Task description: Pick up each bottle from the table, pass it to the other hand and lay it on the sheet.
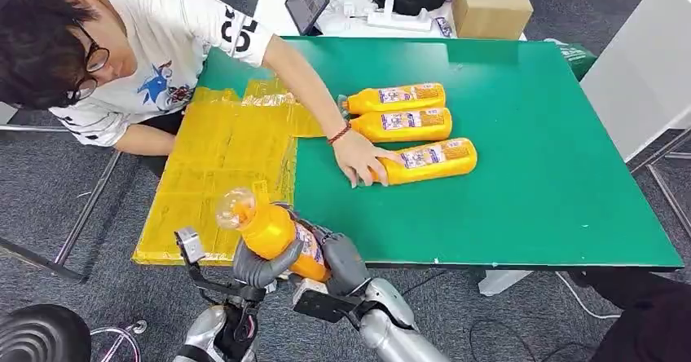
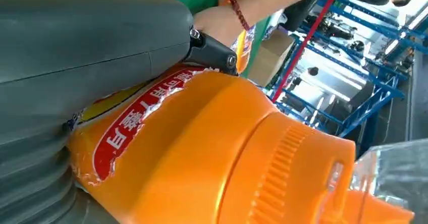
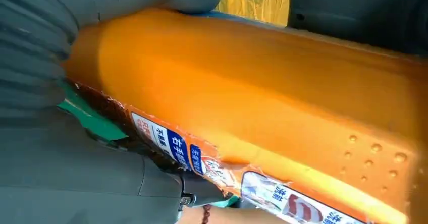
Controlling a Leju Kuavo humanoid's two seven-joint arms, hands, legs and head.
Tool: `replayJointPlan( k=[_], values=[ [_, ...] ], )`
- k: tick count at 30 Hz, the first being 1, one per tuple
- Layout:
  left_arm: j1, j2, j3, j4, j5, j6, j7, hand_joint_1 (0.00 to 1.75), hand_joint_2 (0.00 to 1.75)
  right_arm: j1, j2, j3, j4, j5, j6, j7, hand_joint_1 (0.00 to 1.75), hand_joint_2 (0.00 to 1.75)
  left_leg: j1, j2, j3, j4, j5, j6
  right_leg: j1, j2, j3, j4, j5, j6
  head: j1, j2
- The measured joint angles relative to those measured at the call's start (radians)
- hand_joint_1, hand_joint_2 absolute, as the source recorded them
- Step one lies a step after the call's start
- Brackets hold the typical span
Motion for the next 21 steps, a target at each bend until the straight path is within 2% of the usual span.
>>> replayJointPlan(
  k=[2,3,9,12,16,21],
  values=[
    [0.0,0.0,-0.003,-0.01,-0.027,0.003,-0.008,1.75,1.75,0.005,0.0,-0.008,-0.015,0.002,-0.014,0.005,0.0,1.75,0.0,0.0,0.0,0.0,0.0,0.0,0.0,0.0,0.0,0.0,0.0,0.0,0.0,0.0],
    [0.0,0.0,-0.004,-0.018,-0.035,0.005,-0.008,1.75,1.75,0.009,0.001,-0.01,-0.024,0.002,-0.021,0.013,0.0,0.0,0.0,0.0,0.0,0.0,0.0,0.0,0.0,0.0,0.0,0.0,0.0,0.0,0.0,0.0],
    [-0.001,-0.002,-0.025,-0.053,-0.064,0.029,-0.01,1.75,1.75,0.019,0.004,-0.027,-0.066,-0.014,-0.026,0.046,0.0,0.0,0.0,0.0,0.0,0.0,0.0,0.0,0.0,0.0,0.0,0.0,0.0,0.0,0.0,0.0],
    [-0.003,-0.007,-0.034,-0.072,-0.134,0.107,-0.038,1.75,1.75,0.034,0.005,-0.044,-0.109,-0.094,0.036,0.032,0.0,0.0,0.0,0.0,0.0,0.0,0.0,0.0,0.0,0.0,0.0,0.0,0.0,0.0,0.0,0.0],
    [-0.039,-0.012,-0.034,-0.089,-0.257,0.268,-0.096,1.75,1.75,0.069,0.002,-0.082,-0.203,-0.205,0.123,0.008,0.0,0.0,0.0,-0.001,-0.001,0.0,0.0,0.0,0.0,0.0,0.001,0.0,0.0,0.0,0.0,0.0],
    [-0.122,-0.006,0.019,-0.093,-0.453,0.54,-0.163,1.75,1.75,0.092,-0.011,-0.14,-0.336,-0.306,0.208,-0.008,0.0,0.0,0.0,-0.001,-0.001,0.0,0.0,0.0,0.0,0.0,0.001,0.0,0.001,0.0,0.0,0.0]
  ],
)
